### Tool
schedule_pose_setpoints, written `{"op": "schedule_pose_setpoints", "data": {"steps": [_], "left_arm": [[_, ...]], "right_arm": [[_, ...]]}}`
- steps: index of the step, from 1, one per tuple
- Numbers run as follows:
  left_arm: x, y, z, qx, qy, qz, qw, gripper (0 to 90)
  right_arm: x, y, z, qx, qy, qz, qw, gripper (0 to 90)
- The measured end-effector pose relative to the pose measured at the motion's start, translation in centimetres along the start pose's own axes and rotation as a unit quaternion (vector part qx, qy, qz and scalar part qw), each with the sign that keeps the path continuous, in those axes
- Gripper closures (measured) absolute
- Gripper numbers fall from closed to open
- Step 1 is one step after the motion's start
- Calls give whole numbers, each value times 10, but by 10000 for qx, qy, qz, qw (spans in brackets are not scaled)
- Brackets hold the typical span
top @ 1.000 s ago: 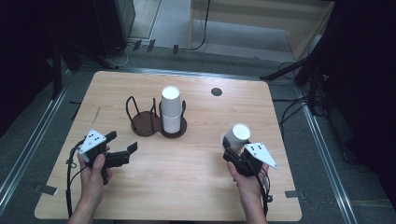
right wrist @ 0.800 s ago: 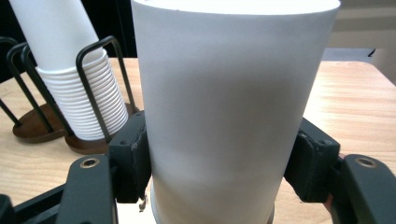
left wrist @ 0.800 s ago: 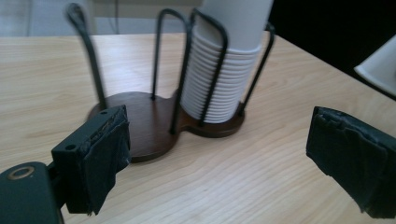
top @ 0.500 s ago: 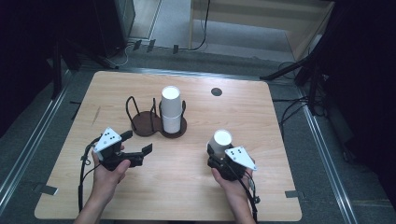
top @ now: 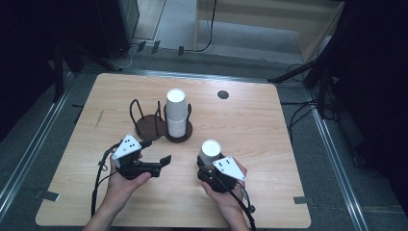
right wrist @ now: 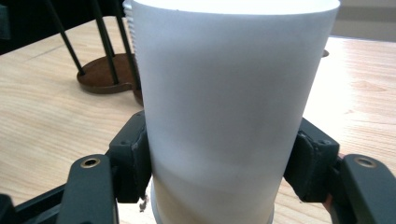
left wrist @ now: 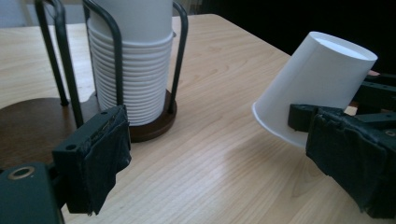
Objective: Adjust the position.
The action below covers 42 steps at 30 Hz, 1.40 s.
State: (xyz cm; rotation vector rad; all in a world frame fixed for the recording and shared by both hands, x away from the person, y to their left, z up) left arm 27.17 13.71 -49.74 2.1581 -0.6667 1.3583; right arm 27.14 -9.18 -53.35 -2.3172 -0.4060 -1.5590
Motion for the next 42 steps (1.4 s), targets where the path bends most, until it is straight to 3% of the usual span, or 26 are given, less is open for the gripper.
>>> {"op": "schedule_pose_setpoints", "data": {"steps": [13,16,27,42], "left_arm": [[0,18,8,-332,-85,135,9993,120],[0,22,10,-405,-130,178,9989,130],[-1,33,14,-670,-205,259,9972,143],[-2,42,16,-764,-262,523,9954,202]], "right_arm": [[-8,-18,4,106,-74,-316,9994,346],[-9,-25,3,155,-59,-493,9986,348],[-13,-39,3,258,-90,-774,9966,351],[-15,-52,3,465,-152,-969,9941,355]]}}
Point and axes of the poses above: each handheld gripper's, and its own axes: z roughly forward along the jaws, x roughly out of its top, y roughly to its right, the point moved 4 cm from there along z, roughly forward along the jaws, and after that the axes turned 4 degrees about z, right-handed, at the moved point
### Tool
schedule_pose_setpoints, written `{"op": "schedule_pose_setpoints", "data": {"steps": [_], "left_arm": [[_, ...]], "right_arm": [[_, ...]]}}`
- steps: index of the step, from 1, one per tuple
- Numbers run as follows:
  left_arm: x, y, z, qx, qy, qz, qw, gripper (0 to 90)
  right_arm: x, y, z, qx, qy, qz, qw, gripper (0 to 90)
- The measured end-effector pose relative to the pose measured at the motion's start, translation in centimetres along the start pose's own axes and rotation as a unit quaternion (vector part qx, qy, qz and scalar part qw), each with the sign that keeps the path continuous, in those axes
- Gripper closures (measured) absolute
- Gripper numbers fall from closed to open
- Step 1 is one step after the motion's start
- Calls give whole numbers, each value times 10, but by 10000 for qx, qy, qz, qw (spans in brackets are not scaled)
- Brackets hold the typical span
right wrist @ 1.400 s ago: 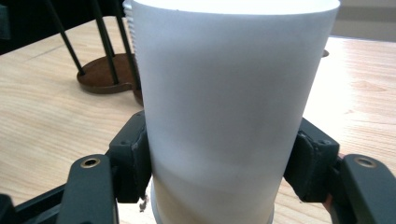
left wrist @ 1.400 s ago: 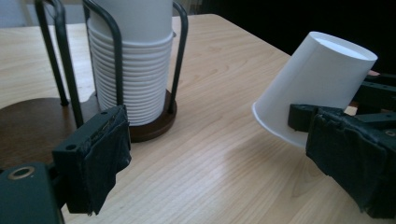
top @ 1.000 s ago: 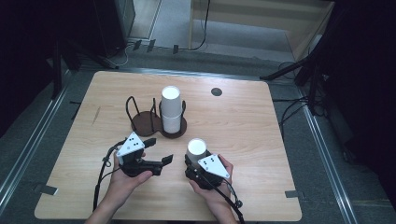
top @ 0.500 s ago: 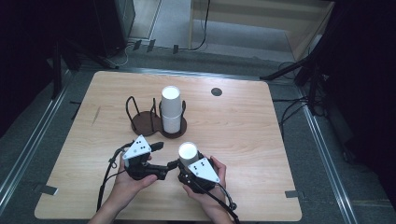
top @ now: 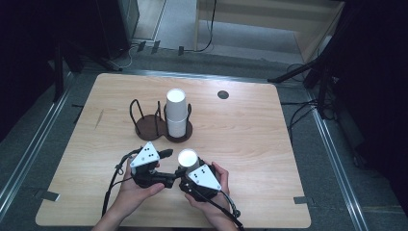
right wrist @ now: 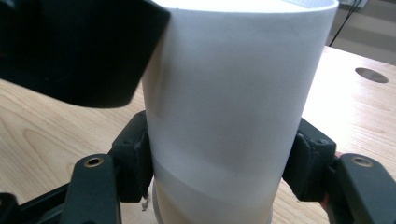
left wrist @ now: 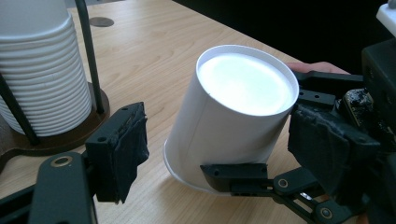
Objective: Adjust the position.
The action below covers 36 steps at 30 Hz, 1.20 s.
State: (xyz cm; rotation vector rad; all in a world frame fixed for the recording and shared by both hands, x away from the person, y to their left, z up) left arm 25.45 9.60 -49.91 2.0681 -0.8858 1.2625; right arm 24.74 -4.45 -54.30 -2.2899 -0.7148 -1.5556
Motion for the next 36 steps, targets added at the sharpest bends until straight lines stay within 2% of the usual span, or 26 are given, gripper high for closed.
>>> {"op": "schedule_pose_setpoints", "data": {"steps": [14,16,20,23,32,34,36], "left_arm": [[0,7,3,-14,-46,250,9997,247],[0,8,2,-46,-33,294,9996,294],[0,8,1,-30,-35,327,9995,310],[0,9,0,25,-7,470,9989,326],[2,7,-4,-67,128,334,9993,364],[2,7,-4,-59,112,349,9993,367],[3,6,-5,-86,154,278,9995,368]], "right_arm": [[0,-8,1,253,-35,-108,9996,355],[0,-10,0,327,6,-152,9994,354],[0,-11,0,372,14,-169,9992,352],[0,-11,0,383,-13,-128,9992,347],[2,-10,-1,402,119,-200,9989,264],[1,-11,-1,369,86,-207,9991,236],[0,-12,0,338,28,-177,9993,191]]}}
Point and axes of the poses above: each handheld gripper's, and its own axes: z roughly forward along the jaws, x roughly out of its top, y roughly to its right, the point moved 4 cm from there along z, roughly forward along the jaws, and after that the axes turned 4 degrees about z, right-handed, at the moved point
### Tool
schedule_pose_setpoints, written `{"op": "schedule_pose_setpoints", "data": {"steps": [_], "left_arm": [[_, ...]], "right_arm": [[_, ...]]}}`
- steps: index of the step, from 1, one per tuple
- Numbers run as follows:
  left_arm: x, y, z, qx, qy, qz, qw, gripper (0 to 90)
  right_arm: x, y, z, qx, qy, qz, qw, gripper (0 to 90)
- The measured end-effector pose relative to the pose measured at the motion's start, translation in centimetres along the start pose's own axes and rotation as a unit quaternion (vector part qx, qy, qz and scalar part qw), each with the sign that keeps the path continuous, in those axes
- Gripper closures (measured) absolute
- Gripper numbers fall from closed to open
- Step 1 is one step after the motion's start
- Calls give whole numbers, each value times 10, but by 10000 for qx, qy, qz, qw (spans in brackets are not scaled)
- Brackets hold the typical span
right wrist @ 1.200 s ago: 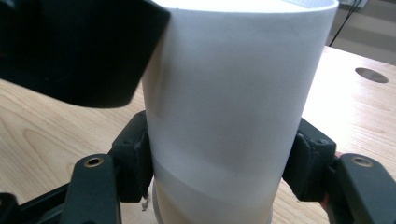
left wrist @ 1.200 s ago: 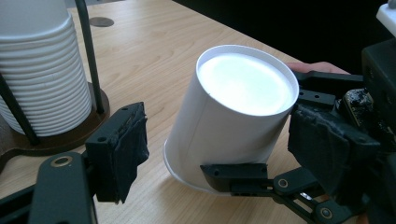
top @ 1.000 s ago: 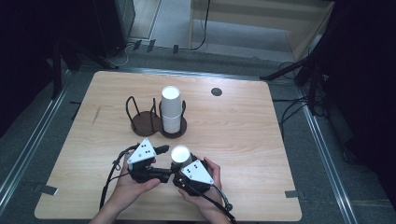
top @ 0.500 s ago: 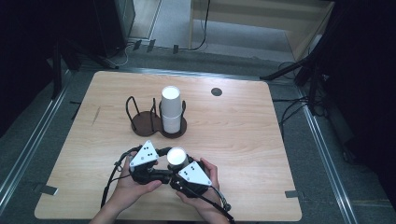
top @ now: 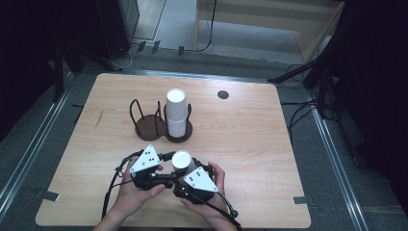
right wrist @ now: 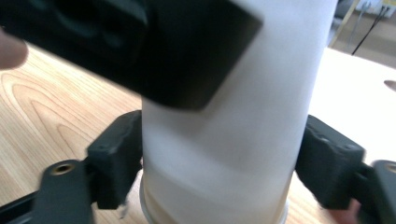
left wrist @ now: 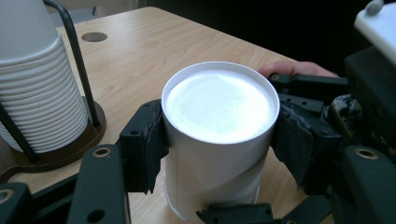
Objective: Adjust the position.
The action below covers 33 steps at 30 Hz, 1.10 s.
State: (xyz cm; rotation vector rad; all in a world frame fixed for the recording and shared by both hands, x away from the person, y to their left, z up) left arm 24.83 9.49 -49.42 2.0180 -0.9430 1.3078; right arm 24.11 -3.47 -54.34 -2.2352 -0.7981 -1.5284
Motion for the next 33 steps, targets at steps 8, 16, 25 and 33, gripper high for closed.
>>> {"op": "schedule_pose_setpoints", "data": {"steps": [8,16,25,33], "left_arm": [[3,-5,-5,-218,165,-311,9991,370],[2,-8,-5,-273,186,-433,9985,367],[2,-13,-8,-349,131,-545,9978,397],[4,-13,-5,-293,-236,-572,9977,240]], "right_arm": [[-8,3,7,22,-296,336,9990,125],[-11,2,9,-68,-301,356,9989,183],[-15,11,9,-351,-326,209,9986,307],[-14,9,7,-544,-228,-362,9976,314]]}}
Point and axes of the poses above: each handheld gripper's, and its own axes: z roughly forward along the jaws, x roughly out of its top, y roughly to its right, the point moved 4 cm from there along z, roughly forward along the jaws, and after that the axes turned 4 degrees about z, right-handed, at the moved point
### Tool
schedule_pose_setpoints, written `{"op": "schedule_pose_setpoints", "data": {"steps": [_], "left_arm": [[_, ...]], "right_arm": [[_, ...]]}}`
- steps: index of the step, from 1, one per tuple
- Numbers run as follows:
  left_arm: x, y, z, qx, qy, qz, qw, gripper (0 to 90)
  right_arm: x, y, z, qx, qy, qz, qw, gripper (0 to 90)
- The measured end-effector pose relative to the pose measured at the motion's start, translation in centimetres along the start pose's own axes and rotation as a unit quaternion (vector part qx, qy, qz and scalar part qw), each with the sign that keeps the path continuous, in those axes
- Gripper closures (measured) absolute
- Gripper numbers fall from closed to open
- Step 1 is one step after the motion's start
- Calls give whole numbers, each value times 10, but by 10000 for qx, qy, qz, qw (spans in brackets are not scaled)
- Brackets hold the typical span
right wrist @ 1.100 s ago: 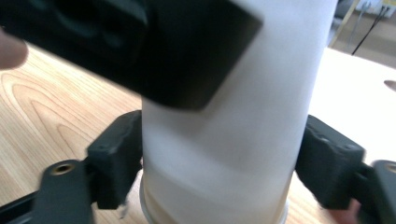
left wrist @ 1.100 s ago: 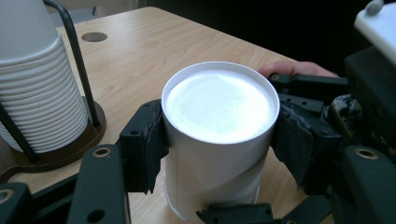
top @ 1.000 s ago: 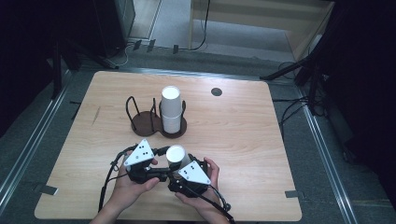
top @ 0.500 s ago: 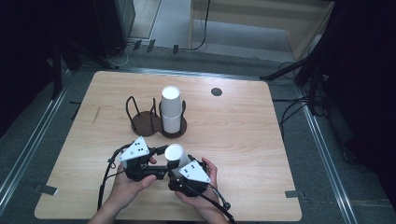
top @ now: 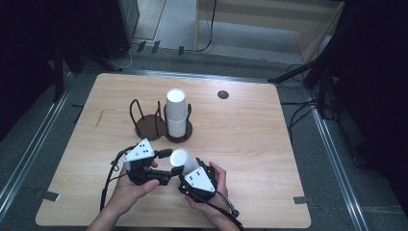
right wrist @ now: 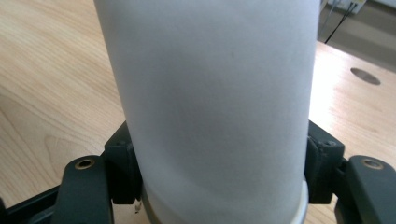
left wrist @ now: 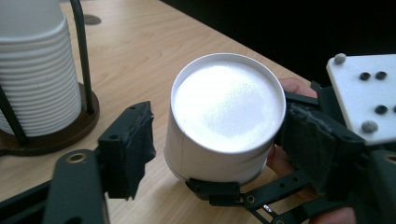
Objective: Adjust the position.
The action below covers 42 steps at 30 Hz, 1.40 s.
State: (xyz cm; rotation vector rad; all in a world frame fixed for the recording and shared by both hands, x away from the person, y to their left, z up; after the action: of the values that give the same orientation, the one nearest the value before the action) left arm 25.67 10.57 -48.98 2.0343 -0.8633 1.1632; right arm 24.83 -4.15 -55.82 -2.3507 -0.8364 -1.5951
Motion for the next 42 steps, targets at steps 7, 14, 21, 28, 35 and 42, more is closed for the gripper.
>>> {"op": "schedule_pose_setpoints", "data": {"steps": [7,14,21,28,35,42], "left_arm": [[1,-2,1,-89,-582,-227,9980,212],[-1,2,4,-98,-1082,-220,9938,260],[-2,1,4,-125,-1050,-229,9941,278],[0,-1,0,-150,-672,-147,9975,339],[3,-10,-8,174,-102,-189,9996,342],[4,-14,-13,595,341,4,9976,342]], "right_arm": [[-2,-6,0,-126,68,-524,9985,317],[-4,-16,-1,-163,152,-1042,9943,317],[-5,-16,-1,-223,215,-1324,9907,295],[0,-10,0,-148,166,-1262,9918,126],[5,1,-4,-201,208,-994,9946,113],[8,8,-6,-323,281,-851,9955,122]]}}
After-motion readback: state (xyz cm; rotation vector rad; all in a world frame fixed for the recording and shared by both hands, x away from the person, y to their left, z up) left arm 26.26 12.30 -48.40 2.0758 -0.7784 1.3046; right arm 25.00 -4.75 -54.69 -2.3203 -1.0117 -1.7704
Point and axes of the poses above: each handheld gripper's, and its own axes: z roughly forward along the jaws, x roughly out of its top, y roughly to its right, the point moved 4 cm from there along z, roughly forward along the jaws, and after that the axes turned 4 degrees about z, right-handed, at the moved point
